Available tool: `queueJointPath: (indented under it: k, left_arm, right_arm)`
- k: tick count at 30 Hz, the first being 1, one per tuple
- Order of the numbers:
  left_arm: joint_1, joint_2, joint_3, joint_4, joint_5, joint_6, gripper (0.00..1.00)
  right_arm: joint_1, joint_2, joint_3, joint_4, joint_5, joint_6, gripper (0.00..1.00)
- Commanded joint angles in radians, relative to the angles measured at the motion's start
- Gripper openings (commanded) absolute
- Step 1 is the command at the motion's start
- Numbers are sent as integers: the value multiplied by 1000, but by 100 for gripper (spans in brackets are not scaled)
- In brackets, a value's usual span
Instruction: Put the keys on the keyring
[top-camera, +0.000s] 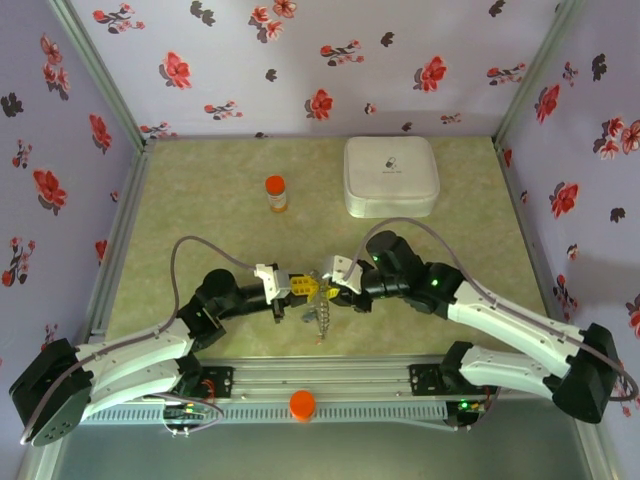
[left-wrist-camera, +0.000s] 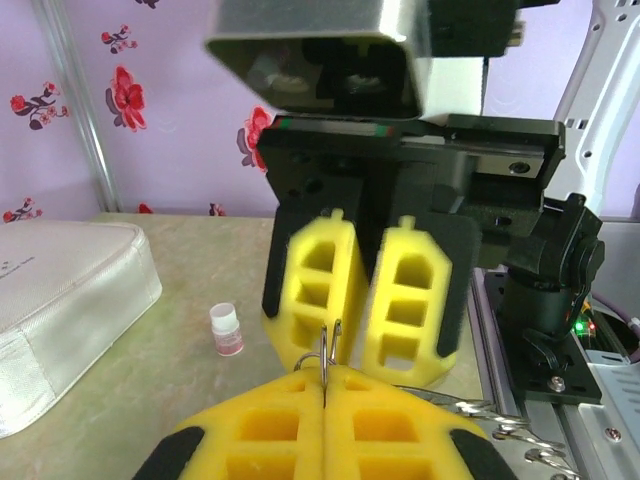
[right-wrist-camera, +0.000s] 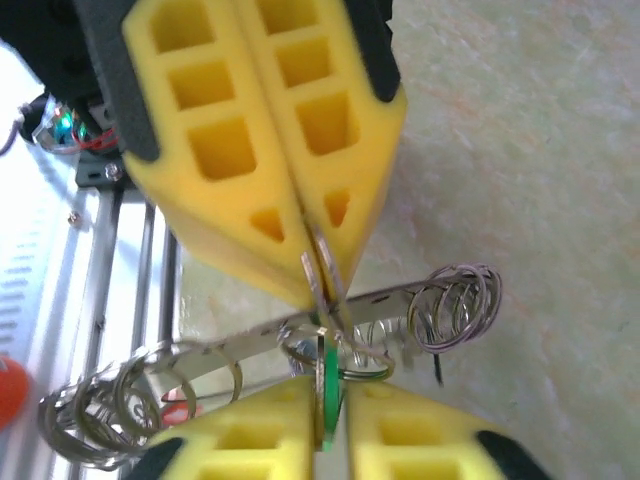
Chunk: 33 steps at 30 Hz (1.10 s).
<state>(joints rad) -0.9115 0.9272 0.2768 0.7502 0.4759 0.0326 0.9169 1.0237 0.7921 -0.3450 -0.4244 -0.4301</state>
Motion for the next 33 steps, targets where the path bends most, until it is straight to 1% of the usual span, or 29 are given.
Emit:
queueJointPath:
  k: [1,3,7,10,13,17,23,28,29,30,32,33]
  left_arm:
    - [1,-9,16,20,21,26,0]
    - [0,-3,16,15,22,30,0]
    - [0,6,16,15,24,32,0]
    - [0,9,16,13,29,27,0]
    - [0,10,37,14,45,22,0]
    - [0,11,47,15,53,20,0]
    - [0,9,50,18,64,14,0]
    - [0,10,47,19,59,26,0]
    - [0,11,49,9,44,31,3]
    - [1,10,50,-7,25,34,9]
    - [0,5,58,-59,-4,50,27]
    - [0,3,68,-97,-21,60,30]
  right_arm:
    - [1,-65,21,-29,62,-43,20]
    - [0,-79,25,-46,66,-51,21]
    - [0,-68,57,-81,-6,-39,23]
    - [1,-68,54,-24,-45,2,24]
    - [5,-62,44,46,-54,31,23]
    - [5,-34,47,59,-60,31,21]
    - [9,2,50,66,-95,35,14]
    - [10,12,56,68,-132,37,0]
    - [10,13,60,62,-131,34,0]
    - [9,15,64,49,-126,27,0]
    - [10,13,78,14,-107,6,0]
    - [10,12,87,-7,-89,-9,0]
